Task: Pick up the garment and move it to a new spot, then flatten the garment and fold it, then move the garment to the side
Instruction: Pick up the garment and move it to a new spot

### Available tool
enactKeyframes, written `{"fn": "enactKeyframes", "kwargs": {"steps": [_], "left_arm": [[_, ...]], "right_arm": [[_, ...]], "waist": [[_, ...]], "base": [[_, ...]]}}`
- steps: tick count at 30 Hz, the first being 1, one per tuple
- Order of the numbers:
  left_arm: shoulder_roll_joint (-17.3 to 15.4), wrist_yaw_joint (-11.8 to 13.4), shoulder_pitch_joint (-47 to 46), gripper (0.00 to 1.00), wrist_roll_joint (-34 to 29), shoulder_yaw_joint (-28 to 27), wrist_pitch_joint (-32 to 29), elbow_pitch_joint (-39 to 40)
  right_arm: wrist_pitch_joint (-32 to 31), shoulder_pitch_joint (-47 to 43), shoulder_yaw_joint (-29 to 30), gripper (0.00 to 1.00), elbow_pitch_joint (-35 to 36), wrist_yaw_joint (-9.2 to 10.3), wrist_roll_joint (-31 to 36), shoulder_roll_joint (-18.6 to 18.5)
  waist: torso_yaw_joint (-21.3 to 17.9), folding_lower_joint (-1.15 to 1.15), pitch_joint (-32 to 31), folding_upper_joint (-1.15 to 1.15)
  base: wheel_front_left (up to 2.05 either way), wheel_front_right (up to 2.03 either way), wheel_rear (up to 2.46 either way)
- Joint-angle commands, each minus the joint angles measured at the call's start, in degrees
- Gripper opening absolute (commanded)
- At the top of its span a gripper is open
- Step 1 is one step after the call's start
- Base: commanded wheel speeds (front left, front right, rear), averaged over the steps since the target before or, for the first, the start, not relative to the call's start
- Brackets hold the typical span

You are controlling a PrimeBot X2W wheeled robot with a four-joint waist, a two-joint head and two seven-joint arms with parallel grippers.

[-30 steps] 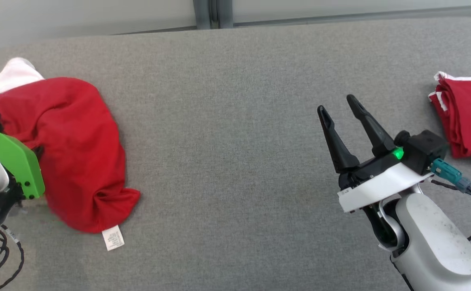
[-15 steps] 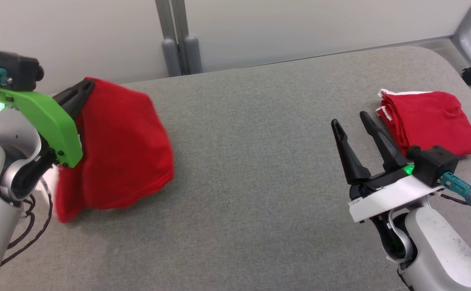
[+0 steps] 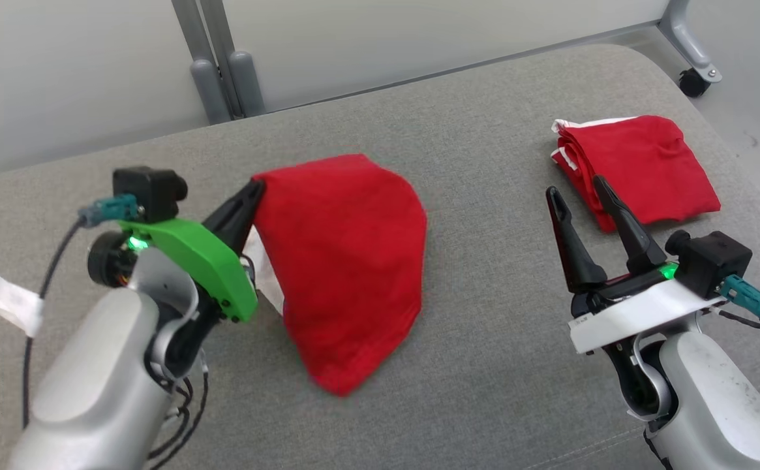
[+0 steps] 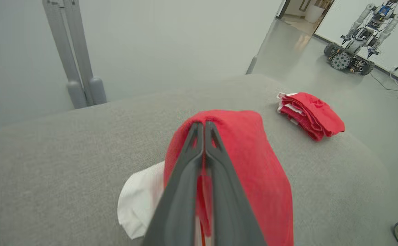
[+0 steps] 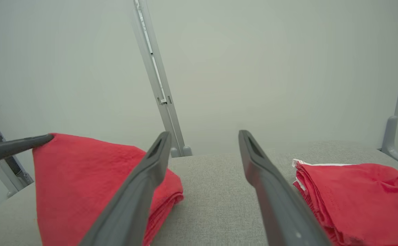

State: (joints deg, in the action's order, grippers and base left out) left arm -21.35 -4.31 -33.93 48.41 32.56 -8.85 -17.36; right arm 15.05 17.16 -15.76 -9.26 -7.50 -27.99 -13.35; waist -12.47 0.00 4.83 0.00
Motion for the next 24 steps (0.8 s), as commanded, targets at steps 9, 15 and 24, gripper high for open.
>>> {"fn": "enactKeyframes", "kwargs": {"steps": [9, 15, 24], "left_arm": [[5.0, -2.8, 2.5, 1.0, -3.9, 5.3, 14.4, -12.3], [2.8, -0.8, 2.9, 1.0, -7.1, 4.9, 20.1, -10.2], [-4.6, 9.6, 12.2, 1.0, -9.2, -1.8, 23.3, 2.4]], "right_arm": [[0.1, -0.5, -0.3, 1.0, -0.7, 0.02, -0.7, -0.5], [0.1, -2.0, 0.9, 1.0, -1.3, 0.02, -1.7, -0.3], [0.1, -4.0, 0.7, 1.0, -1.8, 0.02, -2.5, -0.7]], "waist": [[1.6, 0.0, 0.0, 0.0], [4.4, 0.0, -1.9, 0.0], [7.0, 0.0, -4.9, 0.0]], "base": [[0.0, 0.0, 0.0], [0.0, 0.0, 0.0], [0.0, 0.0, 0.0]]}}
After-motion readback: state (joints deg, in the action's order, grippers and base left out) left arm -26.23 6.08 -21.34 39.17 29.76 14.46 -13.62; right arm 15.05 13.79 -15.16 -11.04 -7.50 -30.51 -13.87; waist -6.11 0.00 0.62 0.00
